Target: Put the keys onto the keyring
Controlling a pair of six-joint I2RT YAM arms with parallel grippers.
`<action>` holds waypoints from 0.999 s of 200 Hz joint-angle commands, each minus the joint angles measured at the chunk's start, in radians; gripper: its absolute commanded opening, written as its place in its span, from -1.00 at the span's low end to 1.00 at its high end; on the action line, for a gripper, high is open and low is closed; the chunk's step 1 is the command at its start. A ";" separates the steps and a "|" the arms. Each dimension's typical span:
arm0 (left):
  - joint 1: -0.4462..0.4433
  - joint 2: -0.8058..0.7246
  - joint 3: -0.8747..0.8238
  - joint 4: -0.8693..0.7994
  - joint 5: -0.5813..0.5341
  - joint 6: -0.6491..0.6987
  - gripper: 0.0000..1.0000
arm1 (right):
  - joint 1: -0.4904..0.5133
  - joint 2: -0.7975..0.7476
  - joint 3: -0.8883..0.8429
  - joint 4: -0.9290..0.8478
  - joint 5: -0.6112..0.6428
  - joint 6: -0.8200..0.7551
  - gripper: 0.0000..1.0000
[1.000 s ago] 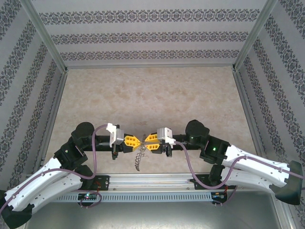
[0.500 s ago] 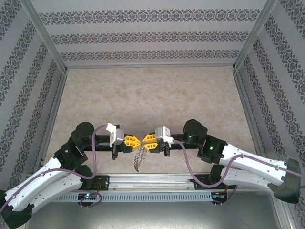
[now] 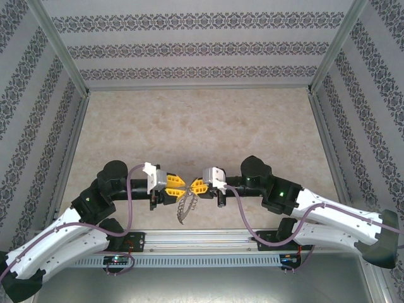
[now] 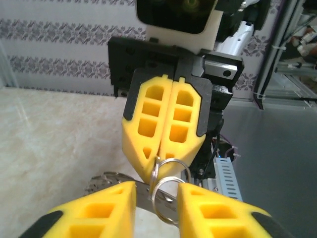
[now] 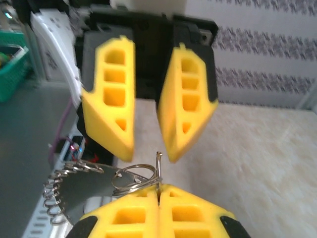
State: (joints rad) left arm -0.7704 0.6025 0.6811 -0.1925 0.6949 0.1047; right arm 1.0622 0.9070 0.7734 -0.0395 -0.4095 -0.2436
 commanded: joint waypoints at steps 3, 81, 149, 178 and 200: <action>-0.003 -0.016 0.082 -0.145 -0.098 0.092 -0.30 | 0.002 0.024 0.132 -0.264 0.135 -0.134 -1.00; -0.012 0.029 0.143 -0.207 -0.112 0.173 -0.41 | 0.063 0.183 0.391 -0.614 0.221 -0.281 -1.00; -0.044 0.071 0.147 -0.200 -0.101 0.190 -0.43 | 0.079 0.241 0.502 -0.668 0.145 -0.293 -1.00; -0.052 0.075 0.146 -0.191 -0.116 0.193 -0.44 | 0.086 0.256 0.514 -0.681 0.131 -0.296 -1.00; -0.054 0.084 0.147 -0.172 -0.111 0.191 -0.45 | 0.092 0.259 0.518 -0.681 0.129 -0.295 -1.00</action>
State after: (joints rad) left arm -0.8112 0.6800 0.7937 -0.3786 0.5861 0.2737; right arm 1.1374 1.1645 1.2541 -0.7151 -0.2516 -0.5278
